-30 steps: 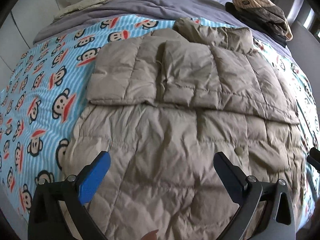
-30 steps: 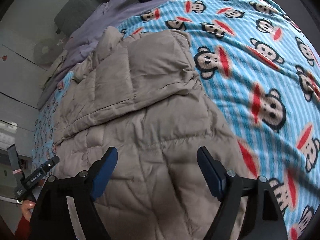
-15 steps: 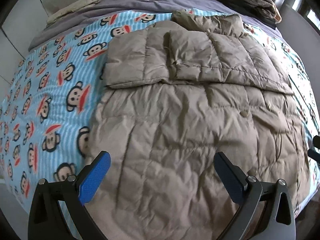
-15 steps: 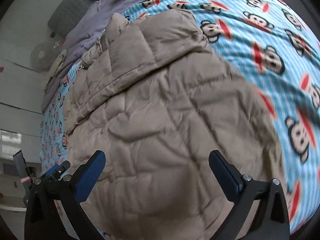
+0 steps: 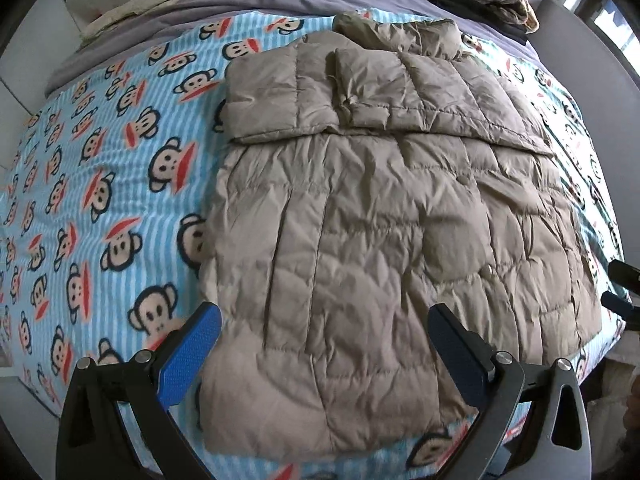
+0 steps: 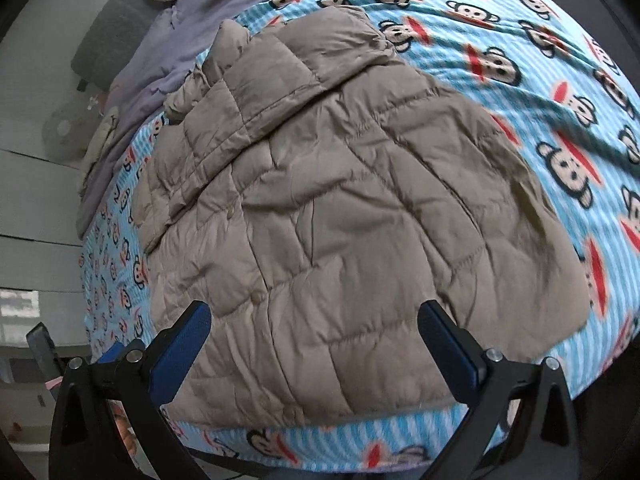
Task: Fold large clothes
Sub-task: 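Release the sleeve with the right gripper and withdraw both grippers, then move both grippers to the jacket hem and grasp it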
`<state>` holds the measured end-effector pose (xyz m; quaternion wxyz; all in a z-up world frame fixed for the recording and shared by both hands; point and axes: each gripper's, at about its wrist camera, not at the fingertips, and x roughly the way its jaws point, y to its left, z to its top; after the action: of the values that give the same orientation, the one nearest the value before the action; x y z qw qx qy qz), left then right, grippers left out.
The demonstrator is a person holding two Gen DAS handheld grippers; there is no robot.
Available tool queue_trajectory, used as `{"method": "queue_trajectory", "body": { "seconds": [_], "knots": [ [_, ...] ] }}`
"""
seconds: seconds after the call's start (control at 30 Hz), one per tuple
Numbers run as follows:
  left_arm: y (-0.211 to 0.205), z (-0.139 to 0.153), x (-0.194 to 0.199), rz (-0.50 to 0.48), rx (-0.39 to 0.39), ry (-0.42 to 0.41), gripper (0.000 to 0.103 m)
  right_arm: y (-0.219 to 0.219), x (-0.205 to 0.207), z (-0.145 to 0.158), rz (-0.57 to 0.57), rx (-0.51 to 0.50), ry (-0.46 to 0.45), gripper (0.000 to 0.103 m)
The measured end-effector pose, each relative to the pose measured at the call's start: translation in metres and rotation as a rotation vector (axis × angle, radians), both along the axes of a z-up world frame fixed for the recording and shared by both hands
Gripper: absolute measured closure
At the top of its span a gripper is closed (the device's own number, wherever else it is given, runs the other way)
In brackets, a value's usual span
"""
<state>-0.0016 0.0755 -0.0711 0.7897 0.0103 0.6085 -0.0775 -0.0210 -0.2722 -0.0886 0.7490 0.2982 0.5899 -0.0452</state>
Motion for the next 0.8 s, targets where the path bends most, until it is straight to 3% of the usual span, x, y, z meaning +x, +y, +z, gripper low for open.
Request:
{"method": "queue_trajectory", "body": {
  "seconds": [0.43, 0.8],
  "knots": [
    [-0.012, 0.002, -0.05, 0.093, 0.039, 0.041, 0.0, -0.002, -0.022, 0.009, 0.101, 0.018, 0.046, 0.0],
    [-0.016, -0.015, -0.086, 0.152, 0.046, 0.131, 0.0, -0.046, -0.06, -0.02, 0.0, 0.14, 0.13, 0.0]
  ]
}}
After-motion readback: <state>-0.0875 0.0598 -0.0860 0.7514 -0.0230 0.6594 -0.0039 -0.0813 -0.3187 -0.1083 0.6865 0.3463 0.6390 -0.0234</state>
